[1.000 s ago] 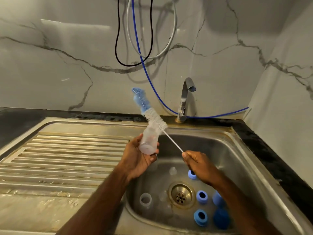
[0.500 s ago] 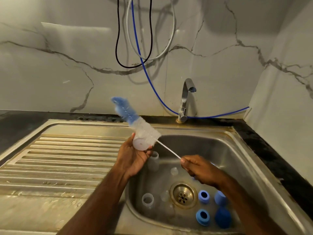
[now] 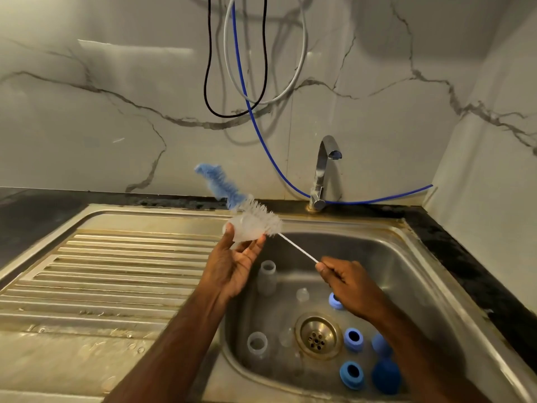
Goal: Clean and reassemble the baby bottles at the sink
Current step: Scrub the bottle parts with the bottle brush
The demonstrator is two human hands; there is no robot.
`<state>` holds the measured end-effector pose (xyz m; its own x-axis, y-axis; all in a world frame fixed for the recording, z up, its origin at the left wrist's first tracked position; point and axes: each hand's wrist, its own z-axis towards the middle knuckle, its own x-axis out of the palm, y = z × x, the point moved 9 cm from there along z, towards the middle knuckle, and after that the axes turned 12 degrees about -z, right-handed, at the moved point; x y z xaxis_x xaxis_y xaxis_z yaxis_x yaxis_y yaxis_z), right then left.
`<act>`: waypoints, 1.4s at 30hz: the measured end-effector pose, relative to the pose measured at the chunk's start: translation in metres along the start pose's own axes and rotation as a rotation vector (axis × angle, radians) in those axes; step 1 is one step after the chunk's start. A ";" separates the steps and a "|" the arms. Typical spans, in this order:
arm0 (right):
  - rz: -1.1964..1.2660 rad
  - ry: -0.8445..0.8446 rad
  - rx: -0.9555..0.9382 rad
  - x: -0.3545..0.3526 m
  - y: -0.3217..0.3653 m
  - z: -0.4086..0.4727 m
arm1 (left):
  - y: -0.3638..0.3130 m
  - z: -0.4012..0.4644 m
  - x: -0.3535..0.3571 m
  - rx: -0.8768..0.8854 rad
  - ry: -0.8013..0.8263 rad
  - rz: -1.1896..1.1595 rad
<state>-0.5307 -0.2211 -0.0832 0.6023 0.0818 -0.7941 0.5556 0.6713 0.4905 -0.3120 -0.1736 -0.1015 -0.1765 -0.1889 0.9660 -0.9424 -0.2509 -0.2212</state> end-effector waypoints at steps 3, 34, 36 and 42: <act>-0.006 -0.030 0.019 -0.003 -0.005 0.000 | 0.006 -0.001 -0.001 -0.026 -0.006 0.027; -0.045 0.050 0.011 0.014 0.009 0.006 | 0.029 -0.002 -0.003 -0.066 -0.028 0.139; -0.056 0.066 -0.009 0.011 0.006 0.004 | 0.016 0.001 0.000 -0.037 -0.003 0.069; -0.005 -0.053 0.056 0.001 -0.002 0.009 | 0.023 0.001 -0.003 -0.062 -0.024 0.132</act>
<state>-0.5262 -0.2288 -0.0822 0.6283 0.0384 -0.7770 0.5888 0.6294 0.5072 -0.3334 -0.1797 -0.1096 -0.2942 -0.2389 0.9254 -0.9272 -0.1635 -0.3370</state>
